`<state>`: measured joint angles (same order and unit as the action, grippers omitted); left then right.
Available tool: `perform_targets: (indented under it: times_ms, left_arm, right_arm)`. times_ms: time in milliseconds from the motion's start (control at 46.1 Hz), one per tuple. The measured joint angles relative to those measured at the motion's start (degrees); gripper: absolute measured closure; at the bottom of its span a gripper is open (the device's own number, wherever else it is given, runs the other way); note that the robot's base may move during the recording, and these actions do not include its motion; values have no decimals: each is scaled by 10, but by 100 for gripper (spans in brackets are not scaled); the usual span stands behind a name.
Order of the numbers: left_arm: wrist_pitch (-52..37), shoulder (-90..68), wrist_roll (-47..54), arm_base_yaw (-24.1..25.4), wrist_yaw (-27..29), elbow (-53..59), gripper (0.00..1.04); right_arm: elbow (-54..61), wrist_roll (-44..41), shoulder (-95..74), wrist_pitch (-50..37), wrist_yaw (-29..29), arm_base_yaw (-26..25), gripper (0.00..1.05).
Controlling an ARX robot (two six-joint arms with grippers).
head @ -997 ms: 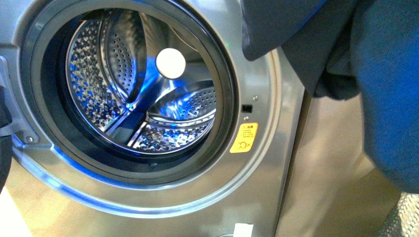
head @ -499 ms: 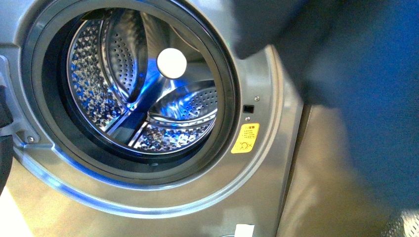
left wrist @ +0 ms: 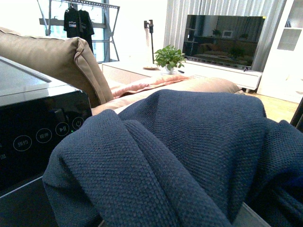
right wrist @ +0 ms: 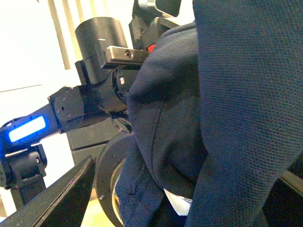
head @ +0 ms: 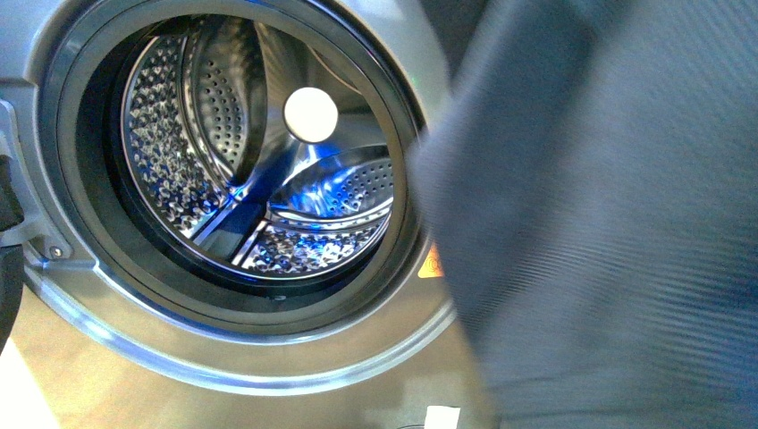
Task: Collect clothes from washing machine
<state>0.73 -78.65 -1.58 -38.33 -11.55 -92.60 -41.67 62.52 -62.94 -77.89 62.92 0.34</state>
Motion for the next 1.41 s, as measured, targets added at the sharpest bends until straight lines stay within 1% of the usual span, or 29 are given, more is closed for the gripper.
perform_targets:
  times_ms: [130, 173, 238, 347, 434, 564, 607, 694, 867, 997, 1149, 1171, 1236, 1279, 1409]
  left_arm:
    - [0, 0, 0, 0, 0, 0, 90]
    - [0, 0, 0, 0, 0, 0, 90]
    - [0, 0, 0, 0, 1, 0, 90]
    - [0, 0, 0, 0, 1, 0, 90]
    - [0, 0, 0, 0, 3, 0, 90]
    - [0, 0, 0, 0, 6, 0, 90]
    - [0, 0, 0, 0, 6, 0, 90]
    - [0, 0, 0, 1, 7, 0, 90]
    - [0, 0, 0, 1, 9, 0, 90]
    - [0, 0, 0, 1, 9, 0, 90]
    - [0, 0, 0, 1, 9, -2, 90]
    - [0, 0, 0, 1, 9, -2, 90]
    - [0, 0, 0, 1, 9, -3, 90]
    - [0, 0, 0, 1, 9, -3, 90]
    - [0, 0, 0, 1, 9, -3, 90]
  right_arm:
    - [-1, -19, 8, 64, -21, 13, 7]
    - [-3, -41, 14, 108, -37, 21, 7]
    - [-6, -65, 19, 145, -49, 29, 7]
    - [-19, -141, 31, 244, -87, 56, 7]
    - [-45, -236, 36, 346, -144, 92, 7]
    - [-77, -323, 28, 443, -220, 129, 7]
    - [-89, -350, 22, 471, -256, 140, 7]
    - [-103, -389, 10, 498, -308, 155, 7]
    - [-120, -451, -13, 497, -401, 177, 7]
    - [-127, -494, -24, 477, -443, 189, 7]
    - [-129, -532, -30, 455, -468, 205, 8]
    - [-129, -537, -30, 452, -472, 206, 9]
    - [-129, -553, -30, 444, -492, 210, 23]
    - [-125, -561, -30, 436, -497, 210, 30]
    - [-108, -572, -22, 414, -502, 202, 56]
